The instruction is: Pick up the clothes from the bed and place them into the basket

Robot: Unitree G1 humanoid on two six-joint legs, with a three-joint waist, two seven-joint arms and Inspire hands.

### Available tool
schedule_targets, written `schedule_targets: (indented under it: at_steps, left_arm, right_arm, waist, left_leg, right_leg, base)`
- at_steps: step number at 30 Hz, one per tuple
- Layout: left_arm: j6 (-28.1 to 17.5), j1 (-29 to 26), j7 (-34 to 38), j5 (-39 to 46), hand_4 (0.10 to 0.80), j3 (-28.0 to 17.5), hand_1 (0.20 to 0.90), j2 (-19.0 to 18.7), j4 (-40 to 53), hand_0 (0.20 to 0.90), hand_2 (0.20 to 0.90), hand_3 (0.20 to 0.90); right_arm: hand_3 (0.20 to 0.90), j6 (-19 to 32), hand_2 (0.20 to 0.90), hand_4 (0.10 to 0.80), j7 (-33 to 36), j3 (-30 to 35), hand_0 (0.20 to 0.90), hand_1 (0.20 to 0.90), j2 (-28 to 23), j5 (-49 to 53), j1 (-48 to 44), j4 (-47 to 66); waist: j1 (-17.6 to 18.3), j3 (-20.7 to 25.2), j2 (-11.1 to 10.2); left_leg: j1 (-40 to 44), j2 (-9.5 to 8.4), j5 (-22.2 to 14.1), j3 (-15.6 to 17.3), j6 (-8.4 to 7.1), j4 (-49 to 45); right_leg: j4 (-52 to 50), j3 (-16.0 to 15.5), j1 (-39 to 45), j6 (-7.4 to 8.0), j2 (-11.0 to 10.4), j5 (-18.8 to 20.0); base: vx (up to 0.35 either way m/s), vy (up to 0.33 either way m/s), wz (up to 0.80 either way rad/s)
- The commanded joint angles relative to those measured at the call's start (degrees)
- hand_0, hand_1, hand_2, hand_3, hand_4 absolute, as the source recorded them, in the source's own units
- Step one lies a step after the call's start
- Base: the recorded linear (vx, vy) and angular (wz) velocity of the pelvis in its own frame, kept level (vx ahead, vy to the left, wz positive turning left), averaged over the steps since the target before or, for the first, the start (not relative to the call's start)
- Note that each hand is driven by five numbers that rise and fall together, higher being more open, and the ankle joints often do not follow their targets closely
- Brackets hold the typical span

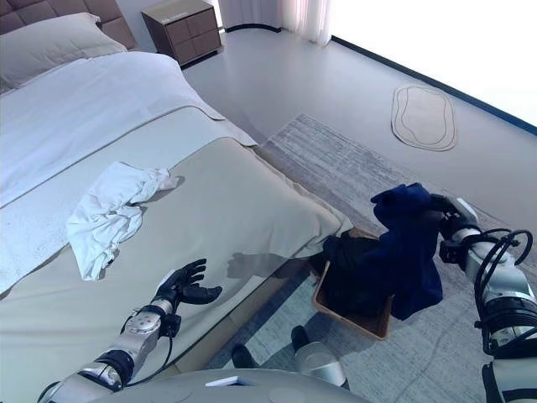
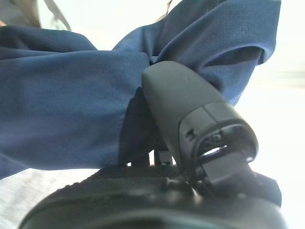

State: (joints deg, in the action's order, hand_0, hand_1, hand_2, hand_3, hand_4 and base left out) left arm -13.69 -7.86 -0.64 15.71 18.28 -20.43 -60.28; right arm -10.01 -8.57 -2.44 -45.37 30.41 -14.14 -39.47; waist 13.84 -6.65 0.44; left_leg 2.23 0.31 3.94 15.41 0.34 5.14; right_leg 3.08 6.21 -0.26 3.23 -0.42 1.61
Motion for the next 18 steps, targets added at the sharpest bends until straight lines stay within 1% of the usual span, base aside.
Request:
schedule_targets:
  at_steps: [1,7,11,13,14,18]
  left_arm:
    - [-2.9,-3.1,-1.0,-0.3,0.8,1.0,0.9,-2.0,1.0,0.9,0.9,0.9]
    - [-3.7,-2.8,-2.1,-0.7,0.8,1.8,0.9,-1.7,0.3,0.9,0.9,0.9]
    - [-3.7,-2.5,-2.2,-1.0,0.8,2.1,0.9,-1.9,0.7,0.9,0.9,0.9]
    - [-3.6,-2.5,-2.3,-1.1,0.8,2.0,0.9,-2.1,0.9,0.9,0.9,0.9]
    - [-3.6,-2.5,-2.2,-1.0,0.8,2.1,0.9,-2.0,1.0,0.9,0.9,0.9]
    - [-3.6,-2.7,-1.8,-0.9,0.8,2.6,0.9,-1.9,1.3,0.9,0.9,0.9]
  right_arm:
    - [0.2,5.8,0.3,0.1,-1.1,3.9,0.3,0.3,0.1,1.3,-6.7,-3.9]
    - [0.2,7.7,0.3,0.1,-2.1,3.7,0.3,0.3,1.7,0.3,-7.0,-10.0]
    - [0.2,7.7,0.3,0.1,-1.7,3.2,0.3,0.3,2.5,-2.2,-6.9,-11.9]
    - [0.2,7.1,0.3,0.1,-0.1,2.9,0.3,0.3,2.7,-4.5,-6.8,-13.0]
    - [0.9,7.0,0.9,0.8,0.9,2.6,0.9,0.9,2.9,-5.7,-6.8,-13.8]
    - [0.9,7.6,0.9,0.8,1.7,1.6,0.9,0.9,2.6,-8.8,-8.0,-18.9]
  waist:
    - [-2.8,1.8,0.0]
    - [-3.8,1.7,0.9]
    - [-4.5,1.3,1.3]
    - [-4.7,1.1,1.4]
    - [-4.8,1.0,1.5]
    - [-5.6,0.7,1.8]
  left_leg:
    - [1.4,-1.69,-4.5,-4.1,0.64,-1.4]
    - [1.2,-2.13,-4.4,-5.2,0.66,-0.9]
    - [0.7,-2.39,-4.4,-5.8,0.68,-0.8]
    - [0.5,-2.45,-4.3,-6.0,0.68,-0.8]
    - [0.4,-2.42,-4.2,-6.0,0.68,-0.7]
    - [0.1,-2.55,-4.1,-6.5,0.65,-0.6]
  right_leg:
    - [-2.4,-1.6,-3.3,0.26,1.3,4.0]
    - [-1.5,-2.3,-2.9,0.38,1.1,4.1]
    - [-1.2,-2.6,-3.1,0.56,0.9,4.2]
    - [-1.1,-2.7,-3.3,0.66,0.8,4.3]
    - [-1.0,-2.8,-3.3,0.67,0.7,4.4]
    - [-0.6,-3.1,-3.2,0.73,0.6,4.6]
  base:
    - [-0.014,-0.038,0.02]
    - [0.005,-0.026,0.07]
    - [0.002,-0.022,0.05]
    - [-0.016,-0.014,0.06]
    - [-0.015,-0.007,0.04]
    - [-0.008,-0.01,0.07]
